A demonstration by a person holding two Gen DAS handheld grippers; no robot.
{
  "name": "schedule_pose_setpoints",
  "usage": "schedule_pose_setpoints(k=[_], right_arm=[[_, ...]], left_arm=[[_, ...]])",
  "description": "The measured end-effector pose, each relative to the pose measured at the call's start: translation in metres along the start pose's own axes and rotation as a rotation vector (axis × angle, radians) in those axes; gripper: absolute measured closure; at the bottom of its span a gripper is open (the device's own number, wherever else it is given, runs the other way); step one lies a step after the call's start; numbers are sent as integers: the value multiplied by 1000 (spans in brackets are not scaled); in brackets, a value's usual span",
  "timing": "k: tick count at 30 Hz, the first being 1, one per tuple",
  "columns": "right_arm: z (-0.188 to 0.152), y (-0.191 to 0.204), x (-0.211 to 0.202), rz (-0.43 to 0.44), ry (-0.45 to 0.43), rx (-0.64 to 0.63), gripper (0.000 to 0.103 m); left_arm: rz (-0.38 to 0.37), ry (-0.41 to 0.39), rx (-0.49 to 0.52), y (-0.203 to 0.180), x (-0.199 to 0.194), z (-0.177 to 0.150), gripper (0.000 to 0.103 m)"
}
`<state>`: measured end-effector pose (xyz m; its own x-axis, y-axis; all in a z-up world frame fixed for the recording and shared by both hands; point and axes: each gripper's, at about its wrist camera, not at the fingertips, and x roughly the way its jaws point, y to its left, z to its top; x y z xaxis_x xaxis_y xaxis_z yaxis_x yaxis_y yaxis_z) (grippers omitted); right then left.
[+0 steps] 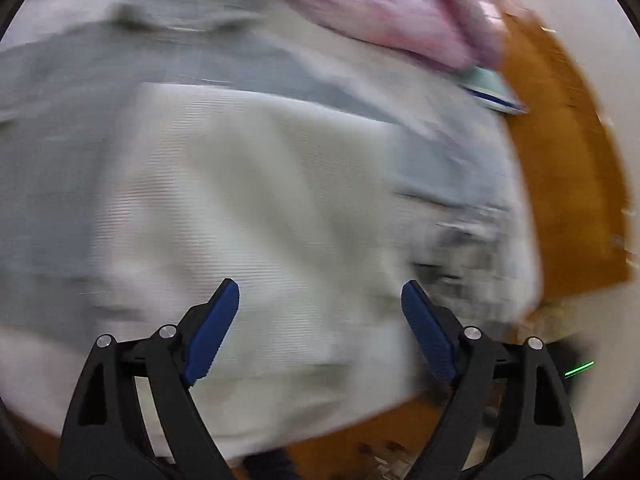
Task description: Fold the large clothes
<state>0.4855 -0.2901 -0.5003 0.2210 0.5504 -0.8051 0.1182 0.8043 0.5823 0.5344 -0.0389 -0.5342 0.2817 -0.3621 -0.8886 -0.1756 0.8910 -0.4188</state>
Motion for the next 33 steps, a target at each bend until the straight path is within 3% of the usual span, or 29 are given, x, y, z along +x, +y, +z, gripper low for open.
schedule_pose_setpoints(k=[3,5,7,8,9,11,15,19,21,23,26,29,32,33], right_arm=[[39,43,17,68,-34,-162,80],[64,68,42,77,-32,-251,80],[91,84,75,27,-39,-339,80],[103,83,94,-19,-31,-358,85],[113,77,111,-67,-6,-360,97],[128,51,142,-104,82,-307,103],[137,32,162,-128,131,-310,103],[136,28,157,-125,131,-285,103],[135,26,155,-133,122,-286,103],[135,24,156,-132,115,-276,103],[136,30,162,-152,100,-270,103],[137,35,168,-172,81,-250,103],[131,40,160,-192,46,-247,103],[128,43,157,-192,35,-251,101]], left_arm=[[172,33,-115,68,0,-19,19],[190,56,-179,101,1,-32,19],[218,92,-225,120,11,-48,19],[208,98,-239,126,15,-55,19],[201,112,-254,132,21,-62,19],[132,116,-324,141,29,-71,20],[50,115,-406,144,40,-77,20],[-107,136,-471,141,48,-92,20],[-117,167,-457,144,51,-93,20],[-89,146,-420,144,55,-91,19],[-199,217,-539,152,69,-96,19],[-209,267,-490,146,74,-105,21],[-182,273,-435,137,78,-101,37],[-184,282,-445,138,78,-99,48]])
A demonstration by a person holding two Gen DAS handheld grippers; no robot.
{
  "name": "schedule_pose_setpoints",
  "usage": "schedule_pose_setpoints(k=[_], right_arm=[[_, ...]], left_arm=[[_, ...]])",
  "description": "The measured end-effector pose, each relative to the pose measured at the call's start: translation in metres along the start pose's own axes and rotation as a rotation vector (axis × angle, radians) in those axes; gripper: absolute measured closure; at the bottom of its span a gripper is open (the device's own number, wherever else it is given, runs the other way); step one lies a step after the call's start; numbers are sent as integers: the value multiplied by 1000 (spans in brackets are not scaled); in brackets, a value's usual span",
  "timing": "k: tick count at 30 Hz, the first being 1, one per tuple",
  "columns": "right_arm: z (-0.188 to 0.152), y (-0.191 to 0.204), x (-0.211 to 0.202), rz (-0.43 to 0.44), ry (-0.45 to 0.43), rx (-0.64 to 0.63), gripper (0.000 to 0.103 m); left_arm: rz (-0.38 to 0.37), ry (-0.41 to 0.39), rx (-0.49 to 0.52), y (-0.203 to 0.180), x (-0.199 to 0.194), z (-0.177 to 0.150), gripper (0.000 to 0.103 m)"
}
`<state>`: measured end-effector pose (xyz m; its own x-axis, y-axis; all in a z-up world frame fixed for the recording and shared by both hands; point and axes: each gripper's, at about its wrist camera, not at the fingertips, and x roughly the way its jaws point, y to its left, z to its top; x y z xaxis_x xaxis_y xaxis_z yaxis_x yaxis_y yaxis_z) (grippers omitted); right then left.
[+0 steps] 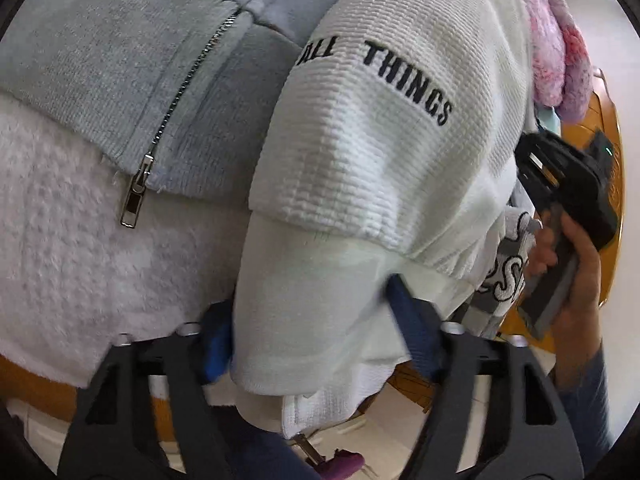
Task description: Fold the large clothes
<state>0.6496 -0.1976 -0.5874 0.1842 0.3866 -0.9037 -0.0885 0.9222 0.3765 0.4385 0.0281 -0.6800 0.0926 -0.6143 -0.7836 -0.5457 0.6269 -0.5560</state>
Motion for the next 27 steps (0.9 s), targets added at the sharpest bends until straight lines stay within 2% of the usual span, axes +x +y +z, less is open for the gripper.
schedule_pose_setpoints(k=[1,2,3,4,6,8,9,11,14,16,19,23,27], right_arm=[[-7,1,-11,-1,-20,3,99],[-12,1,-19,0,-32,13,95],[-23,-1,-32,18,-48,41,84],[-32,-3,-42,43,-64,68,77],[-70,-12,-75,89,-122,168,47],[-110,-21,-99,127,-162,281,38],[-140,-30,-110,160,-177,385,32],[-184,-42,-121,225,-193,574,28],[-276,-61,-113,461,-240,1057,18],[-318,-56,-95,602,-254,1291,17],[-344,-37,-68,756,-248,1466,15],[-332,-10,-45,957,-279,1494,12],[-314,-10,-32,993,-335,1478,10]], left_arm=[[-5,6,7,-4,0,1,64],[-3,13,31,-14,0,5,71],[-1,19,56,-16,-6,5,76],[-13,29,78,-23,-12,7,77],[-63,46,74,-33,-23,8,78],[-99,53,82,-38,-37,7,78],[-122,58,85,-46,-44,9,78],[-158,66,83,-53,-57,6,78],[-200,77,69,-69,-68,9,78],[-219,81,55,-78,-69,11,78],[-229,87,44,-81,-73,13,78],[-237,84,43,-82,-73,16,78],[-231,87,45,-66,-80,11,78]])
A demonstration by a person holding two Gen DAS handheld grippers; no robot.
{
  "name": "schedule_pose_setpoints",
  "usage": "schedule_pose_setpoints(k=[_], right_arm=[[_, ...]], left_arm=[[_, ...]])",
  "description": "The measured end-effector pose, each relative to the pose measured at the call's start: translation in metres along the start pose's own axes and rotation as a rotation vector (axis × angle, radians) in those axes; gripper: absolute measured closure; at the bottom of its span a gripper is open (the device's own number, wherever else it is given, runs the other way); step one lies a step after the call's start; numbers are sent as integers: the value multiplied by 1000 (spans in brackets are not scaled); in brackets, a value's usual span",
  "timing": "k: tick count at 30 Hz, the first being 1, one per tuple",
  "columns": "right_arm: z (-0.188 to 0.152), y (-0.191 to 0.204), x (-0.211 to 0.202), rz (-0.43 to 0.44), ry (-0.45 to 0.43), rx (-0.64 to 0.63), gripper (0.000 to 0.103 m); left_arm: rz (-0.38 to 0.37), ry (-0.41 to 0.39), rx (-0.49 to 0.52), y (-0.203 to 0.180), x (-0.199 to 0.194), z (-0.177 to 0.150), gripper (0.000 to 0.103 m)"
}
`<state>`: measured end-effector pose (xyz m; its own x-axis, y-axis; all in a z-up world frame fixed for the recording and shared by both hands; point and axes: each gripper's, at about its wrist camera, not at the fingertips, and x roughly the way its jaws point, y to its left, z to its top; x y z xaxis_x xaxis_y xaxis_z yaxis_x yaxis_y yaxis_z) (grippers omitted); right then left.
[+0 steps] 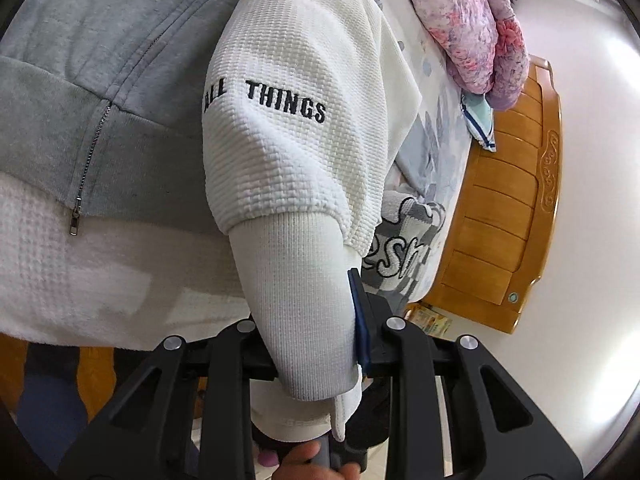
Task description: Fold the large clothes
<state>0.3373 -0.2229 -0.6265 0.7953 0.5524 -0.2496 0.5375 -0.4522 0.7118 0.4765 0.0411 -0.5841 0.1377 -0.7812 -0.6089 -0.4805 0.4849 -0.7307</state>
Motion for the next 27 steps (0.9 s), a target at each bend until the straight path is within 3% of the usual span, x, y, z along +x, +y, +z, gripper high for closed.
schedule_pose_setpoints(k=[3,6,8,10,11,12,14,15,16,21,23,27], right_arm=[[10,-2,22,-73,11,-21,10],[21,8,34,-60,-10,-60,10],[25,18,39,-64,-11,-91,16],[25,27,44,-99,-3,-133,30],[25,31,47,-123,0,-156,49],[27,35,46,-155,3,-177,66],[28,41,43,-198,0,-206,76],[29,47,40,-224,-1,-225,78],[29,53,38,-240,1,-250,79],[35,86,7,-354,34,-404,80],[48,96,-8,-433,32,-461,80],[86,102,-36,-611,34,-548,80]], left_arm=[[2,-1,-4,6,-2,-3,78],[-3,3,-17,8,0,-4,78],[-3,6,-18,9,2,-2,78],[-13,10,-38,8,5,1,77],[-17,14,-44,9,6,2,76],[-18,18,-50,10,7,2,71],[-31,45,-79,13,8,4,47],[-37,56,-81,13,8,4,34],[-43,79,-73,12,7,5,29],[5,233,42,2,6,3,26],[81,205,161,-10,-4,4,22],[202,178,297,-33,-12,23,19]])
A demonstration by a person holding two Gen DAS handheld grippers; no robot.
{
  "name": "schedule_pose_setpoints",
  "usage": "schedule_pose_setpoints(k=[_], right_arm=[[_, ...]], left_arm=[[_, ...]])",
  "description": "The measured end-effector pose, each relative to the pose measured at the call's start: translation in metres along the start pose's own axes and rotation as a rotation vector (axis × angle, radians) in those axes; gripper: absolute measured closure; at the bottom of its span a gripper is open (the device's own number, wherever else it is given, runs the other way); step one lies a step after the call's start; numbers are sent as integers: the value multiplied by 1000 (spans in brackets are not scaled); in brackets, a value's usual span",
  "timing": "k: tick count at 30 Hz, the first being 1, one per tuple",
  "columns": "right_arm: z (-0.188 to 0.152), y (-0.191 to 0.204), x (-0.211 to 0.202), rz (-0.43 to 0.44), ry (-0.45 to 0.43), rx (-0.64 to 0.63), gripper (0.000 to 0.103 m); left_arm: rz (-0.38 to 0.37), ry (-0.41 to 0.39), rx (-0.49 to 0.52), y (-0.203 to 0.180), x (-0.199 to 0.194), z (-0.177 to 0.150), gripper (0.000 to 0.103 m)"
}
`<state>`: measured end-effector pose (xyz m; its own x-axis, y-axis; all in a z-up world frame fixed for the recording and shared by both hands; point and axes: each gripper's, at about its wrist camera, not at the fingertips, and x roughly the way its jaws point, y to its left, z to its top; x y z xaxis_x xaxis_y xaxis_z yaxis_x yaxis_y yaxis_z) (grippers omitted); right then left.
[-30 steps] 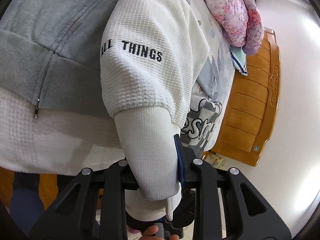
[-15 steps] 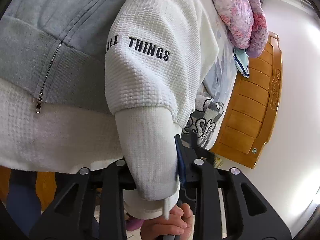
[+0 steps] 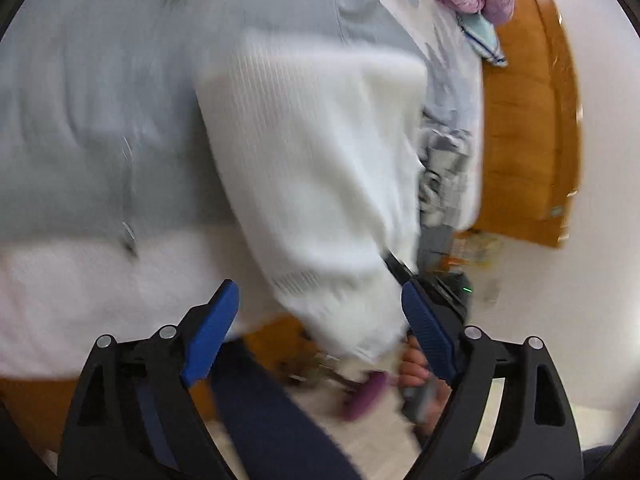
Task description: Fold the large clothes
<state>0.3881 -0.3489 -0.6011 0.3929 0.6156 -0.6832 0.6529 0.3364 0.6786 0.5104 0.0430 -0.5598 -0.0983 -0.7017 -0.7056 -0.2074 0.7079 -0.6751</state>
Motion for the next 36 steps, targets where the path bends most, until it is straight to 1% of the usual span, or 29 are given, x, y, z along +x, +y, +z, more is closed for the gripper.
schedule_pose_setpoints(k=[1,2,4,5,7,8,9,10,11,14,16,18,19,20,22,23,24,25,28,30,32,36], right_arm=[[8,-7,-2,-24,21,-12,80],[10,-14,-2,-34,34,-26,80],[15,-17,0,-47,60,-52,80],[17,-17,3,-56,74,-61,80],[18,-18,8,-68,88,-64,79],[19,-16,8,-69,90,-63,79],[20,-15,9,-72,93,-68,79],[23,-11,11,-75,94,-70,79],[23,-11,12,-78,98,-74,79],[25,-5,11,-90,99,-91,79],[25,-6,11,-96,99,-91,79],[23,-5,10,-103,97,-88,78],[22,-3,10,-116,95,-90,78],[21,2,11,-128,95,-94,78],[20,12,11,-155,96,-118,78],[18,22,10,-175,102,-143,78],[20,31,12,-183,106,-162,78],[18,41,11,-194,110,-195,78],[14,76,6,-185,122,-280,79],[10,104,1,-197,124,-356,79],[10,125,-6,-186,131,-401,79],[17,164,-36,-104,123,-466,79]], left_arm=[[53,-14,55,-9,2,14,19],[92,-27,87,-16,4,26,19],[130,-47,144,-31,15,57,19],[160,-53,175,-40,23,76,19],[184,-44,214,-53,39,102,19],[217,-13,239,-60,54,119,19],[224,18,250,-59,66,126,19],[236,65,250,-59,82,138,19],[252,95,236,-56,95,148,19],[252,174,175,-37,124,166,15],[231,205,145,-27,134,172,13],[215,208,133,-20,137,174,14],[214,198,138,-19,138,174,22],[222,187,153,-19,138,173,26],[233,158,190,-28,134,165,49],[240,150,202,-32,131,162,54],[252,139,217,-37,129,158,63],[256,122,223,-41,123,155,69],[224,75,190,-46,103,148,76],[204,47,186,-55,86,142,77],[176,12,170,-67,67,137,77],[163,-78,222,-111,20,130,77]])
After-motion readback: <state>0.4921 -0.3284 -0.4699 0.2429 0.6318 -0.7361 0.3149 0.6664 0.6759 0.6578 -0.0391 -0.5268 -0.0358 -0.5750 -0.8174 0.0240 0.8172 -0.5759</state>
